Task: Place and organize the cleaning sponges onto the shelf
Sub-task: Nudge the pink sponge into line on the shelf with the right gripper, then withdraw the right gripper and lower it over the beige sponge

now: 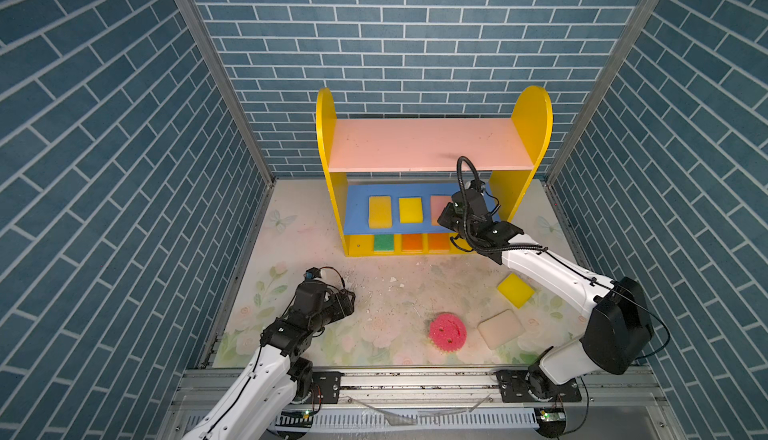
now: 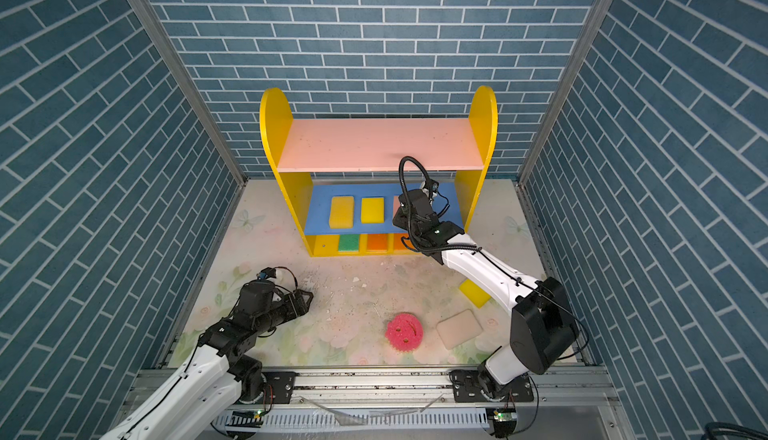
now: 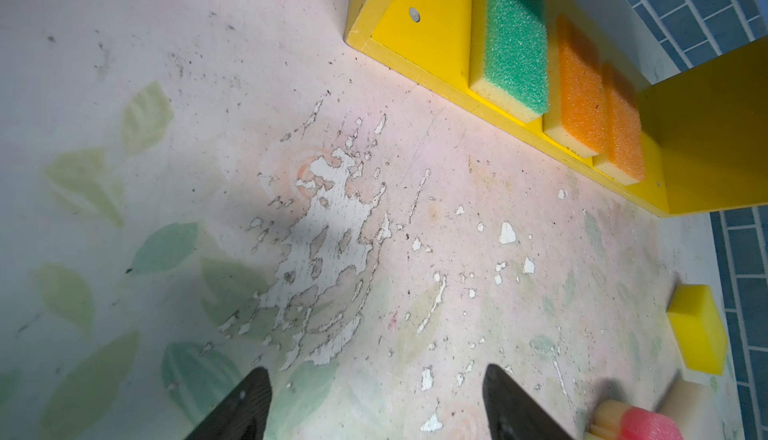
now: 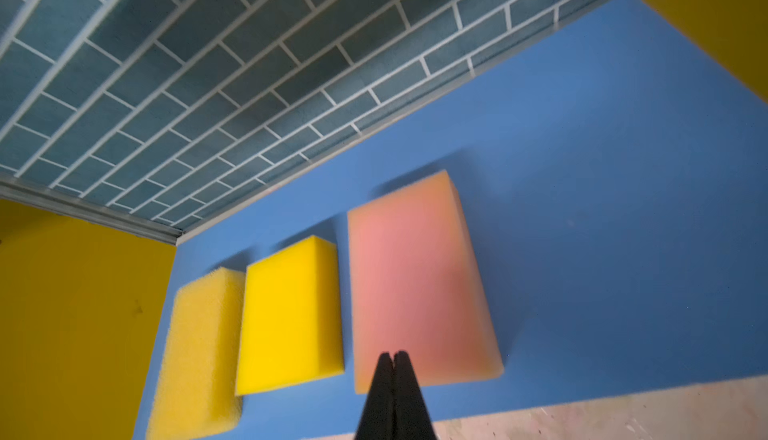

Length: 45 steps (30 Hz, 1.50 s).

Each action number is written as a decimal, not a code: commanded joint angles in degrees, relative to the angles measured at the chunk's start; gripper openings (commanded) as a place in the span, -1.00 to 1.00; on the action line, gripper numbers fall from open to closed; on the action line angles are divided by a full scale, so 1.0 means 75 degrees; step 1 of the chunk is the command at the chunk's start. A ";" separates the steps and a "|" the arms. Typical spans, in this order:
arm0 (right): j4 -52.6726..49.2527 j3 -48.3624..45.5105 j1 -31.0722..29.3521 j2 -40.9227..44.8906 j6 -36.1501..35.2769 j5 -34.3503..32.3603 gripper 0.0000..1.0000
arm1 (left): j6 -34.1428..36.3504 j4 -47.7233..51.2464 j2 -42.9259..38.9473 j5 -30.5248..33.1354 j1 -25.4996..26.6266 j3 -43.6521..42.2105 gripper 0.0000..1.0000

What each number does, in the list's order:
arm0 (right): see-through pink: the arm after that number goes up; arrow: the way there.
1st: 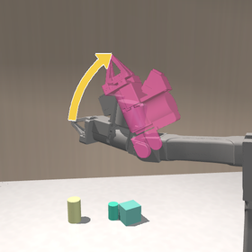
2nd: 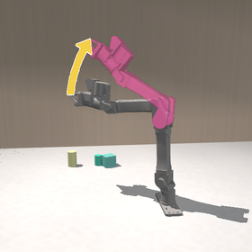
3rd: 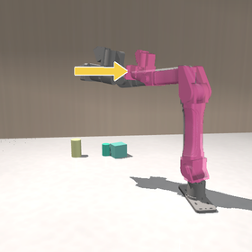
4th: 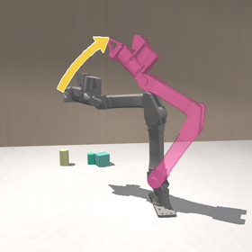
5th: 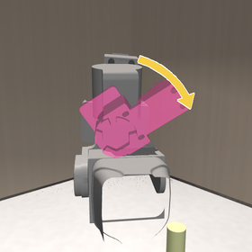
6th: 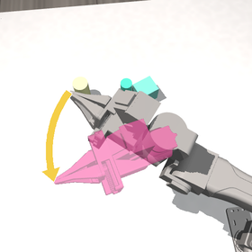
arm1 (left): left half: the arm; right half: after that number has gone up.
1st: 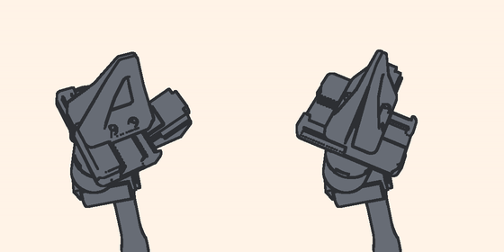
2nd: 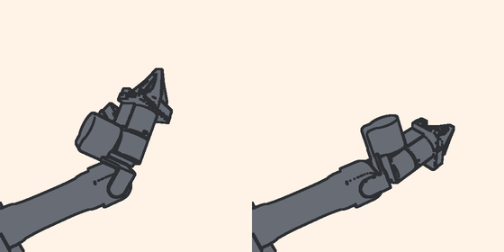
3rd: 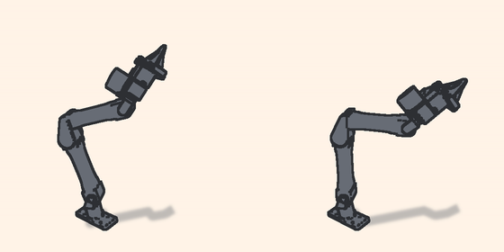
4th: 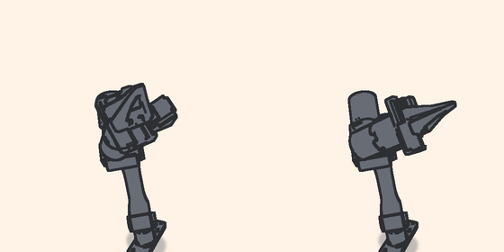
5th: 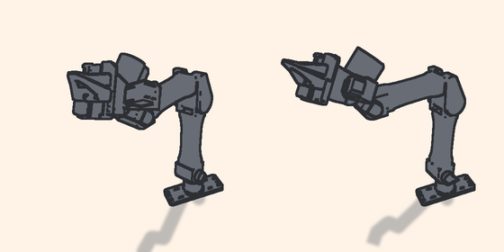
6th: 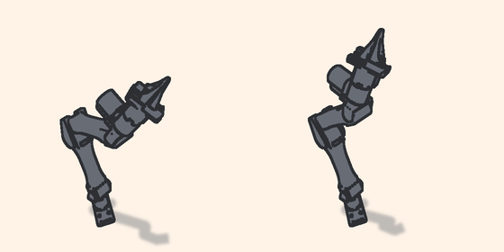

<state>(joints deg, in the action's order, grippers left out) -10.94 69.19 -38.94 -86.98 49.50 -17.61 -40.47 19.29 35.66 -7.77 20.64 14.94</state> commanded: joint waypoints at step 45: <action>0.0467 -0.0818 0.0656 0.0208 0.0725 0.1446 -1.00 | 0.0141 0.0157 -0.0067 0.0006 -0.0042 0.0123 0.63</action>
<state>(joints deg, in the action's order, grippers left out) -8.21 65.52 -34.37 -87.94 52.75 -7.35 -40.05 19.44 35.09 -7.97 20.64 14.92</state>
